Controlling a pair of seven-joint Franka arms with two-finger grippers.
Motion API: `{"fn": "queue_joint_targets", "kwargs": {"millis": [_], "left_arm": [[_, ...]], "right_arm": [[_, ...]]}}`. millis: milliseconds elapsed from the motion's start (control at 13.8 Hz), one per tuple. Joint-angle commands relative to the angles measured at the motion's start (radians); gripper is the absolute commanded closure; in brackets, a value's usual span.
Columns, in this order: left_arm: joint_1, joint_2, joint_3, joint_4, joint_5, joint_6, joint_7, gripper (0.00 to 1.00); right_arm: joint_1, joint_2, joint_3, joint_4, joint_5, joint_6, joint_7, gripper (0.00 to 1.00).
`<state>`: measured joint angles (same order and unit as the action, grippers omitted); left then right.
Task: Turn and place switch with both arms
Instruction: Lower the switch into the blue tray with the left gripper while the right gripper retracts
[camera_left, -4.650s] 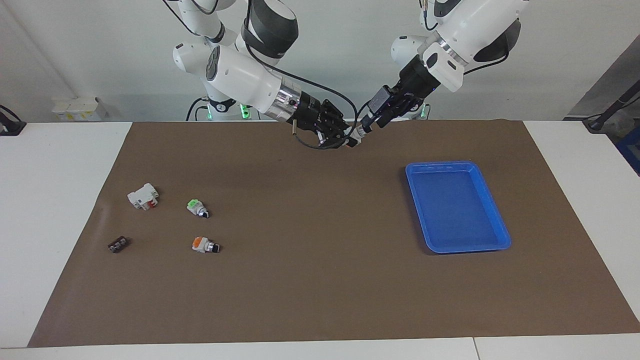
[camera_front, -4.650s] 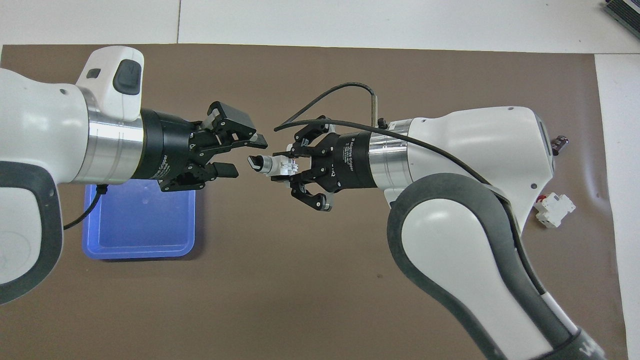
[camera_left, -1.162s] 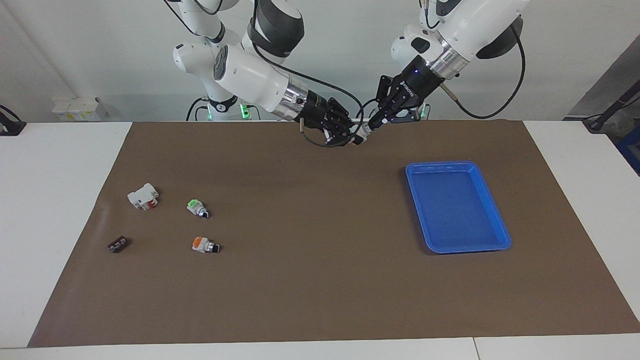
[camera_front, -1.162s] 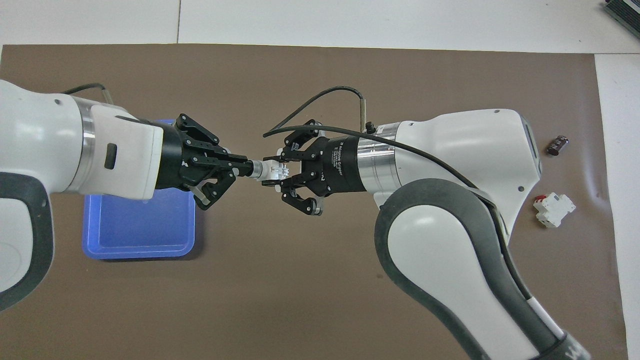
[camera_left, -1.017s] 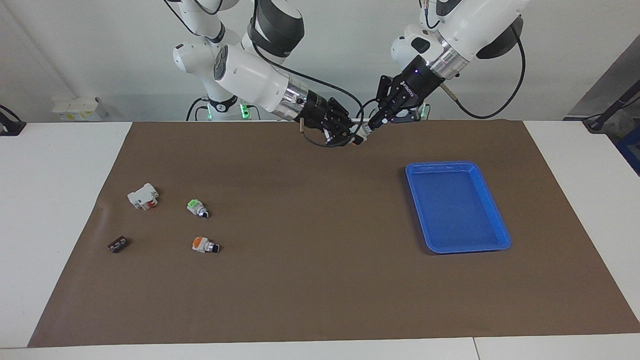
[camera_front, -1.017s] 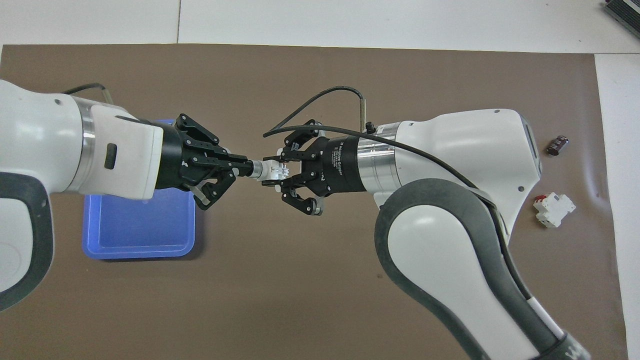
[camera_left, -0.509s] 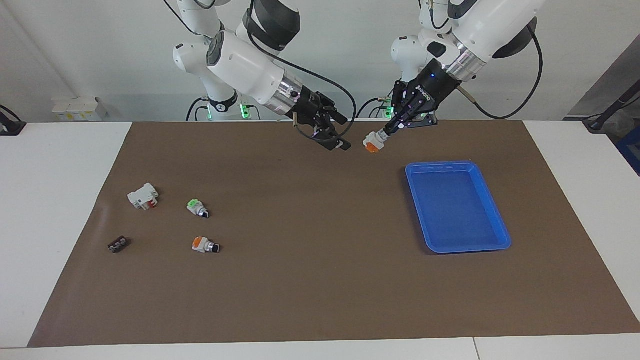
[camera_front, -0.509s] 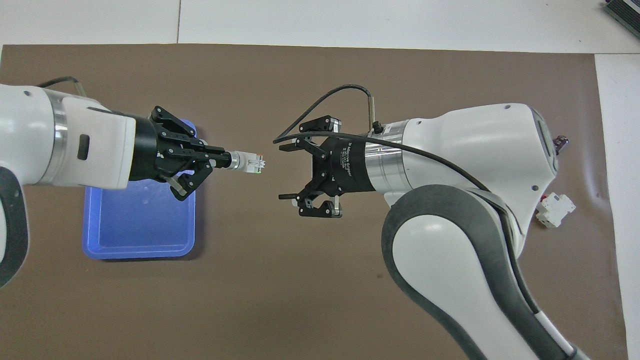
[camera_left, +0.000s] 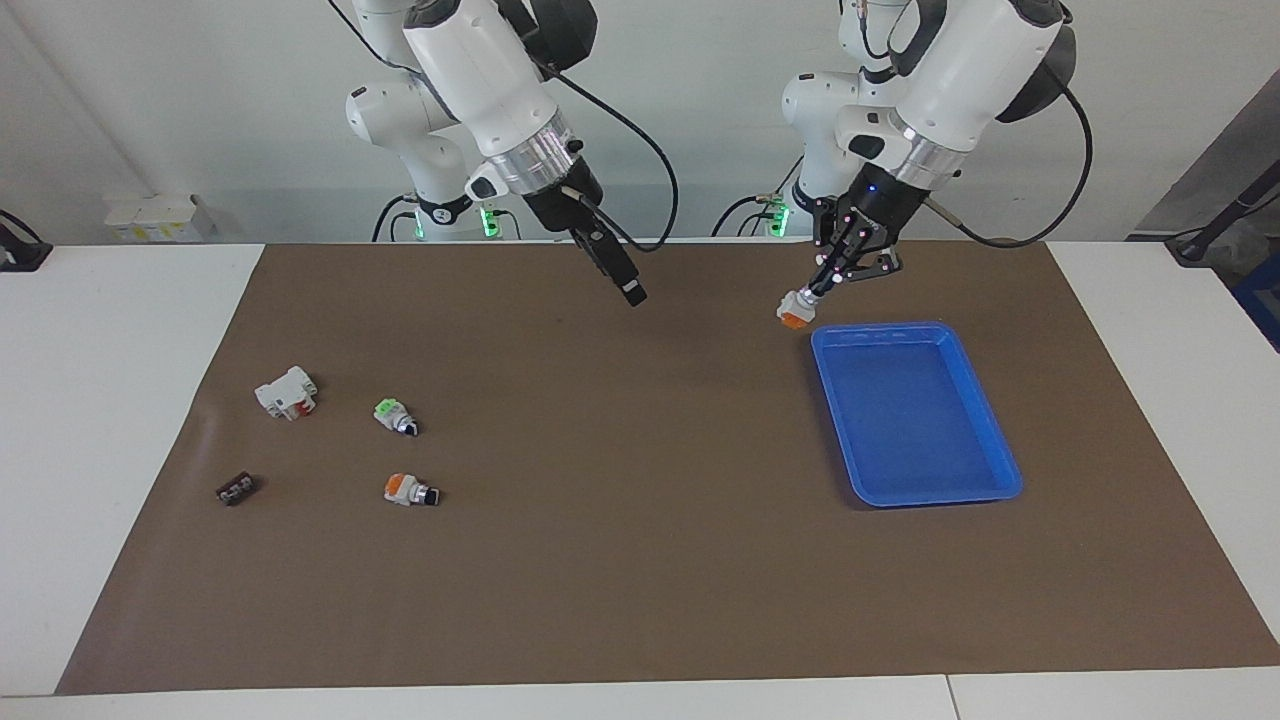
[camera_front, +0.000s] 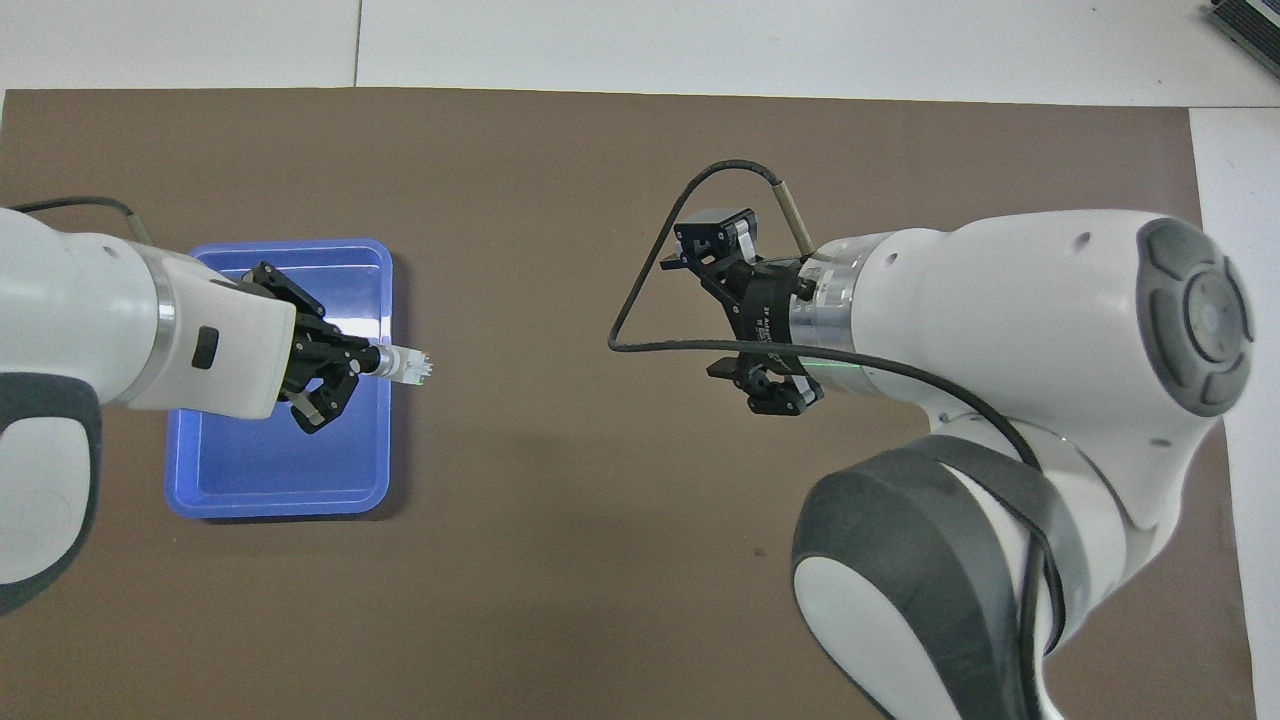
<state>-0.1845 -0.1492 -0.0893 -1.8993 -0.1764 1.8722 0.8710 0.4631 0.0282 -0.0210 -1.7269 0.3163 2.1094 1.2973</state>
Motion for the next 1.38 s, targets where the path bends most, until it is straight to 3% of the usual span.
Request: {"fn": "queue_joint_targets", "kwargs": {"millis": [0,73,218,436,581,799,1090,1162,1235,1308], "left_arm": [[0.048,-0.082,-0.006,-0.156,0.11,0.109,0.011,1.0],[0.089,-0.072,-0.007,-0.165,0.12,0.117,0.014,1.0],[0.105,-0.07,-0.007,-0.22,0.266,0.163,0.02,1.0],[0.144,-0.064,-0.007,-0.343,0.284,0.295,0.097,1.0],[0.168,-0.02,-0.007,-0.385,0.287,0.39,0.108,1.0],[0.172,0.011,-0.007,-0.399,0.291,0.38,0.12,1.0],[0.165,0.003,-0.01,-0.466,0.293,0.386,0.157,1.0],[0.16,0.003,-0.01,-0.465,0.293,0.383,0.152,0.83],[0.16,0.005,-0.012,-0.46,0.293,0.383,0.151,0.26],[0.161,0.006,-0.01,-0.454,0.291,0.375,0.145,0.19]], "right_arm": [[-0.07,-0.028,0.004,-0.006,-0.077,-0.107,-0.316,0.0],[-0.108,-0.039,0.004,-0.007,-0.091,-0.167,-0.445,0.0],[-0.183,-0.057,0.003,-0.003,-0.136,-0.251,-0.602,0.0],[-0.253,-0.077,-0.008,0.007,-0.291,-0.322,-0.703,0.0],[-0.357,-0.096,0.001,0.009,-0.301,-0.347,-0.861,0.0],[-0.443,-0.129,0.004,0.01,-0.305,-0.38,-1.087,0.0],[-0.529,-0.134,0.049,0.053,-0.333,-0.437,-1.165,0.0],[-0.528,-0.139,0.047,0.041,-0.33,-0.439,-1.161,0.0],[-0.526,-0.143,0.049,0.04,-0.33,-0.439,-1.159,0.0],[-0.523,-0.143,0.049,0.04,-0.329,-0.44,-1.158,0.0]]}}
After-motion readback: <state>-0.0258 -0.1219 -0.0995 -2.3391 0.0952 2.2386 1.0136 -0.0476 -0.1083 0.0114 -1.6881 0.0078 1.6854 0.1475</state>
